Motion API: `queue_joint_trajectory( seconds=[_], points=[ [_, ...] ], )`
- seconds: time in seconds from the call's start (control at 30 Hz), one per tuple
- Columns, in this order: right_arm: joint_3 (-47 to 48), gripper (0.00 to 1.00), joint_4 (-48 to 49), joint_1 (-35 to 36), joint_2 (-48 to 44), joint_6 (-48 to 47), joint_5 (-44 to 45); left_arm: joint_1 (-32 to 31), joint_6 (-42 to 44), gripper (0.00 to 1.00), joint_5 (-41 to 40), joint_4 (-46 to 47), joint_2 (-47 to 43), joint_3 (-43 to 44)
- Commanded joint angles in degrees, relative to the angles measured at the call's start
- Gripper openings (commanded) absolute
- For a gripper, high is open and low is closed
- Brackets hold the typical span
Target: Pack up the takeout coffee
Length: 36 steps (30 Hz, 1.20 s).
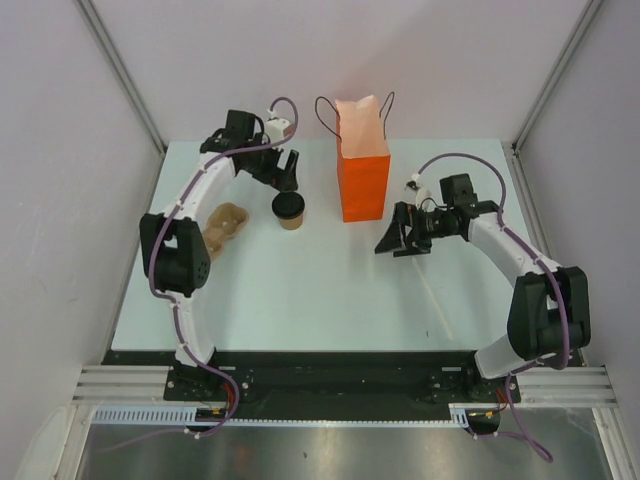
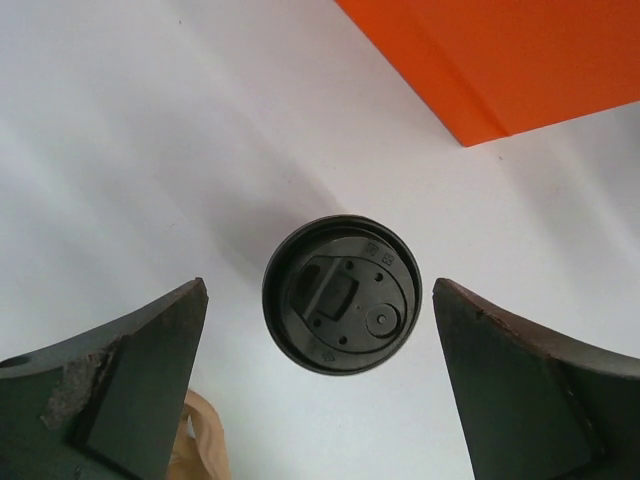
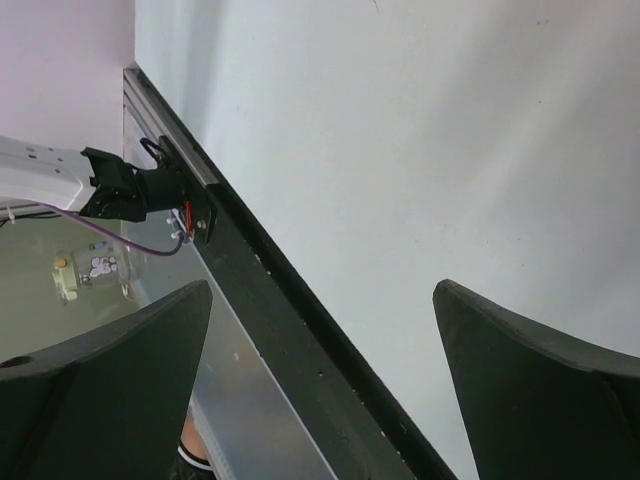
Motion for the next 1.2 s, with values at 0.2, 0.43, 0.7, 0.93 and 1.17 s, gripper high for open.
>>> queue_joint_trajectory(
  seconds=[0.2, 0.43, 0.7, 0.93, 1.17],
  points=[
    [15.6, 1.00, -2.3, -5.0, -4.7, -4.5, 2.8, 2.8, -4.7, 1.00, 8.8, 6.6, -21.6, -8.7],
    [35.9, 0.92, -0.6, -5.3, 3.7, -2.1, 14.5, 2.7, -12.6, 1.00, 13.9, 9.7, -30.3, -14.3],
    [49.9, 0.86, 2.6, -2.9, 16.1, 3.7, 21.8, 2.7, -16.8, 0.99, 14.4, 14.5, -37.0, -23.0],
    [52.7, 0.80, 5.4, -1.4, 23.5, 5.5, 21.3, 2.7, -17.4, 1.00, 13.6, 15.0, -37.6, -25.0],
    [54.0, 0.37, 5.5, -0.7, 25.5, 5.8, 18.7, 2.7, -16.4, 1.00, 11.9, 14.6, -39.7, -26.7]
  ],
)
